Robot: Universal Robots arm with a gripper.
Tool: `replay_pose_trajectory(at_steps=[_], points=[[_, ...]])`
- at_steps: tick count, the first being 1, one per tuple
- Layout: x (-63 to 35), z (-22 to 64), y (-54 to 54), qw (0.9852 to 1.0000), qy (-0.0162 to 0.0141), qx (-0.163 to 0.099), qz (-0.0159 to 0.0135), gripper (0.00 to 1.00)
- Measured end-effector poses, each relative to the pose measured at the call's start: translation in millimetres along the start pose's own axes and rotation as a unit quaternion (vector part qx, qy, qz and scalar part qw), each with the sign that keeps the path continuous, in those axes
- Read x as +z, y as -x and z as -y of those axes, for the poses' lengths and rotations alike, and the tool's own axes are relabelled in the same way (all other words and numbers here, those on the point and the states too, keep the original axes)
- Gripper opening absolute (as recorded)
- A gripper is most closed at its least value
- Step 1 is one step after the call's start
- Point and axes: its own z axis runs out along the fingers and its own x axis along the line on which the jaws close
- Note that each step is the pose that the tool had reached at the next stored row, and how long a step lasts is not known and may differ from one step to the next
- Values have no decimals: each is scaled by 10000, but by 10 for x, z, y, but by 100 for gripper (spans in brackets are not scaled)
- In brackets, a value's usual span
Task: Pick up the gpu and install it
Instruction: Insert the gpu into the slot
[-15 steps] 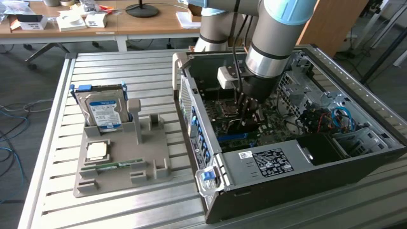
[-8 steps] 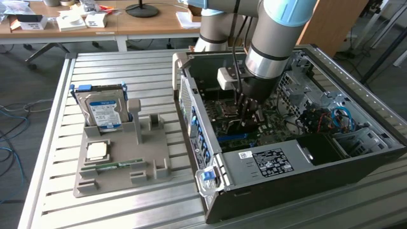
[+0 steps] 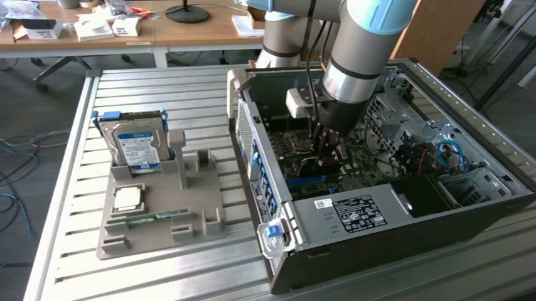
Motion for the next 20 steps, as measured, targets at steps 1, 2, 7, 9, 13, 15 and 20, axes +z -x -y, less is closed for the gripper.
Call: replay_pose_trajectory(at_steps=[1, 2, 7, 9, 13, 15, 20], points=[[-7, 0, 0, 10000, 0, 0, -1, 27], [-13, 0, 0, 10000, 0, 0, -1, 27], [-19, 0, 0, 10000, 0, 0, -1, 27], [-19, 0, 0, 10000, -1, 0, -1, 27], [2, 0, -1, 10000, -1, 0, -2, 27], [14, 1, -1, 10000, -1, -1, -1, 27], [29, 1, -1, 10000, 0, 0, -2, 27]])
